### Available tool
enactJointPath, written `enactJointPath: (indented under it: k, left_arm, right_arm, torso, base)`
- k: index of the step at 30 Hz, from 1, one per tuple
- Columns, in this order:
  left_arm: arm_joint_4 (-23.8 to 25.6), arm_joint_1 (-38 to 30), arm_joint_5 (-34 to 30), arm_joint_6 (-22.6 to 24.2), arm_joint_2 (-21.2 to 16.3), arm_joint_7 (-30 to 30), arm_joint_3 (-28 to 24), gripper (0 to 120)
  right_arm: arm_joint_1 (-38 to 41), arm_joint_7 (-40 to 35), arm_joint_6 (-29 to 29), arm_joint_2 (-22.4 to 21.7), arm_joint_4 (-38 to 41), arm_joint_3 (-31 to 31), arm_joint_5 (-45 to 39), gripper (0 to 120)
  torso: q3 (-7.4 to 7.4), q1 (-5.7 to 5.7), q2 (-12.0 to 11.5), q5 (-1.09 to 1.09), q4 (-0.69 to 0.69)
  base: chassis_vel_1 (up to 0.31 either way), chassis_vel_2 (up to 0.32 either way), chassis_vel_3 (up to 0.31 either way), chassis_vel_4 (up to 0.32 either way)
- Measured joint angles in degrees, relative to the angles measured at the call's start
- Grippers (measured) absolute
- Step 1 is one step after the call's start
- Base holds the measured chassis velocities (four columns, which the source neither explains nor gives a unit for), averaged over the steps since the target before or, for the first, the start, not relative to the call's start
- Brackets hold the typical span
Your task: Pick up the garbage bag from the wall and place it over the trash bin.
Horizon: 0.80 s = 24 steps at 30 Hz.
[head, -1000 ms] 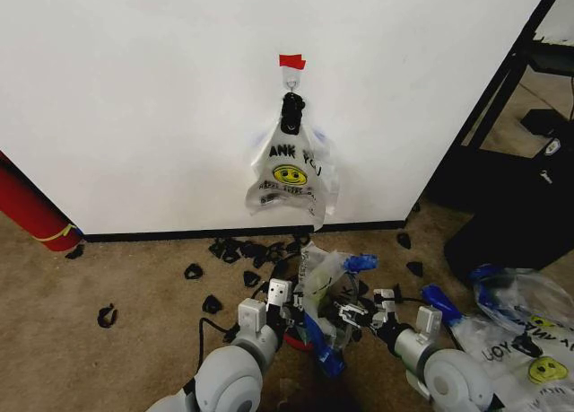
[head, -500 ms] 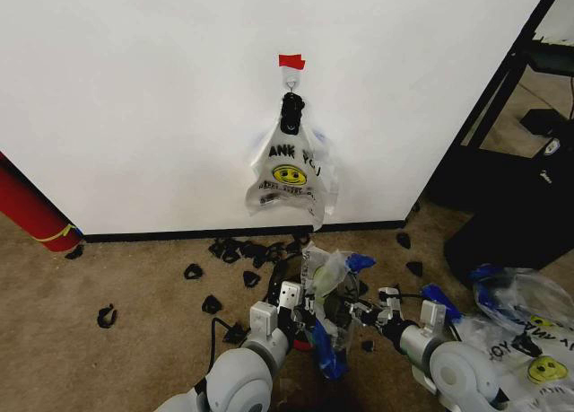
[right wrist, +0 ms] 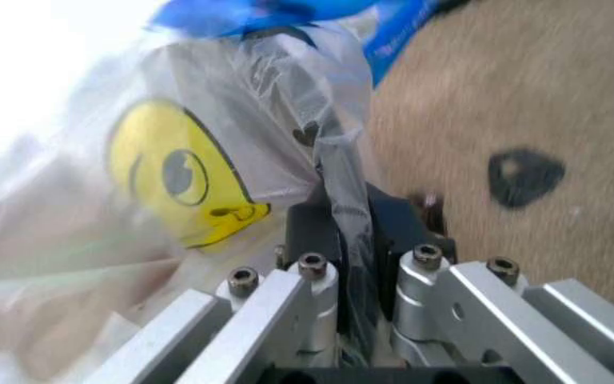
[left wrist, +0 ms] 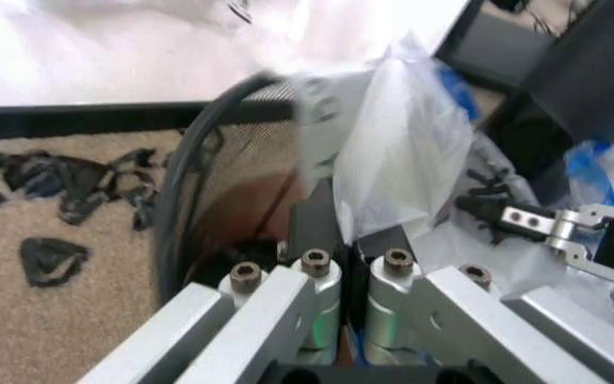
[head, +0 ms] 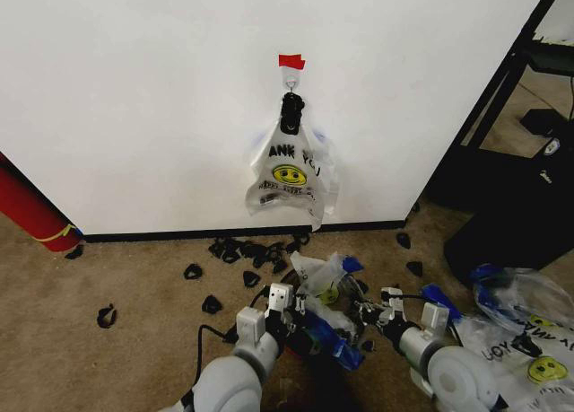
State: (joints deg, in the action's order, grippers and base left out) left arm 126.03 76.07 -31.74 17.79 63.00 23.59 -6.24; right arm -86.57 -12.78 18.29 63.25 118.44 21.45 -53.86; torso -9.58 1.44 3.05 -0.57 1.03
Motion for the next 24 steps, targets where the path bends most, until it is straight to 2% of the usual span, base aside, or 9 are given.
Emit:
enactJointPath:
  k: [3,6,17,24]
  left_arm:
    - [0.7,3.3,3.3,-1.5,1.8,-0.9,2.6,0]
    - [0.2,4.8,5.9,-3.1,3.3,-1.5,4.7,0]
    - [-2.1,7.3,8.7,-4.7,5.9,-1.8,9.2,0]
    - [-1.7,9.2,9.8,-3.5,6.1,-2.1,9.8,0]
  right_arm:
    - [-1.8,-0.9,-4.3,0.3,0.4,0.0,1.6,1]
    - [-3.2,0.1,-5.1,-0.1,1.4,1.1,2.3,1]
    - [-4.3,2.4,-3.2,-2.9,6.3,6.7,-0.4,1]
    - [-4.1,3.7,-2.1,-4.2,6.5,8.9,-2.0,1]
  torso:
    - [0.0,0.0,0.0,0.0,0.01]
    - [0.0,0.0,0.0,0.0,0.01]
    - [0.0,0.0,0.0,0.0,0.01]
    - [0.0,0.0,0.0,0.0,0.01]
  base:
    - [0.0,0.0,0.0,0.0]
    - [0.0,0.0,0.0,0.0]
    - [0.0,0.0,0.0,0.0]
    - [0.0,0.0,0.0,0.0]
